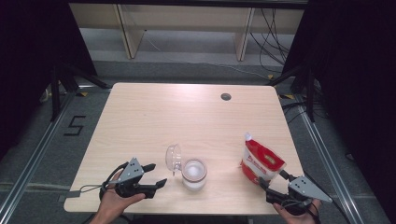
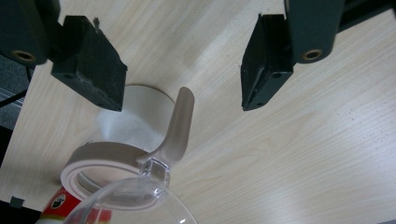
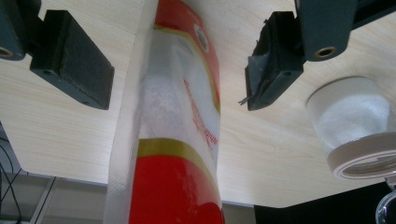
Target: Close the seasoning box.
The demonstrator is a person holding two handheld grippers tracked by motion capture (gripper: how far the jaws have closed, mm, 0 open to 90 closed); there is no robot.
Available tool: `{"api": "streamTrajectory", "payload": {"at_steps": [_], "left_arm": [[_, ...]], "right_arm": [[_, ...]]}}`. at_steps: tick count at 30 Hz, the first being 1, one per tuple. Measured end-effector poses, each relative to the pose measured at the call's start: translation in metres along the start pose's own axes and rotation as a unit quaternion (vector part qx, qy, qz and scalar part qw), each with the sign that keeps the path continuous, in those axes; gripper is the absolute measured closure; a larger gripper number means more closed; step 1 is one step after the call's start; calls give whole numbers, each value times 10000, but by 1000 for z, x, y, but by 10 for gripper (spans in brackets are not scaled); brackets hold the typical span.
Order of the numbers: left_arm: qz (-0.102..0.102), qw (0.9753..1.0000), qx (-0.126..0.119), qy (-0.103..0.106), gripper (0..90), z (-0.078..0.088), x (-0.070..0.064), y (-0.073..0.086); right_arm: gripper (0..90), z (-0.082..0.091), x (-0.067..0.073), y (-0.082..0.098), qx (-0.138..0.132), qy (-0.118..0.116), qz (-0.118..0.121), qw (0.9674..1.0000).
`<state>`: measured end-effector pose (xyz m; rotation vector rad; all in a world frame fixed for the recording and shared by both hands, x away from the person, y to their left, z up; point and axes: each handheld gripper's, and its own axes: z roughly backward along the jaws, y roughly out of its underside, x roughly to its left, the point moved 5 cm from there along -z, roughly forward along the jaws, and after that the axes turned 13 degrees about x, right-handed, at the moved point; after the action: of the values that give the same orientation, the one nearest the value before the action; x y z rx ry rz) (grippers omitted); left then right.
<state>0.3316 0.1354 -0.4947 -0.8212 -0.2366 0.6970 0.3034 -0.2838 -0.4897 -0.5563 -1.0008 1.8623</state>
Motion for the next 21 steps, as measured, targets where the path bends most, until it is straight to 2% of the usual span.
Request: {"api": "streamTrajectory", "payload": {"at_steps": [2, 4, 6, 10, 11, 12, 13, 15, 16, 17, 19, 21], "left_arm": [[1, 10000, -48, 24, 434, 0, -1, -1], [-155, 9999, -57, -11, 539, 2, -3, -2], [-166, 9998, -75, -118, 651, 4, -4, -4], [-282, 9994, -98, -163, 821, 6, -2, -7], [-361, 9992, -111, -132, 851, 7, -2, -9], [-322, 9994, -128, -90, 872, 8, -2, -11], [-335, 9993, -129, -89, 889, 8, -3, -12], [-208, 9996, -164, -38, 893, 8, -5, -14], [-208, 9996, -164, -38, 894, 8, -5, -14], [-309, 9994, -120, -87, 894, 10, -5, -17], [-248, 9996, -148, -31, 894, 10, -6, -19], [-346, 9993, -134, -65, 894, 10, -6, -21]], "right_arm": [[246, 0, 0, 0, -12, -3, 53, 10000], [247, 1, -1, -1, -39, 82, 87, 9999], [249, 0, 0, -1, -52, 78, 62, 9999], [249, -1, 3, -1, -93, 114, -76, 9999], [250, 0, 3, 0, -28, 112, -101, 9999], [250, 0, 2, -1, -60, 113, -2, 9999], [250, 0, 1, -1, -54, 130, -15, 9999], [250, -1, 1, -1, -114, 129, -4, 9999], [250, -1, 1, -1, -114, 129, -4, 9999], [250, -1, 3, -1, -92, 117, -84, 9999], [250, -1, 3, -1, -100, 109, -62, 9999], [250, 0, 3, 0, -44, 128, -55, 9999]]}}
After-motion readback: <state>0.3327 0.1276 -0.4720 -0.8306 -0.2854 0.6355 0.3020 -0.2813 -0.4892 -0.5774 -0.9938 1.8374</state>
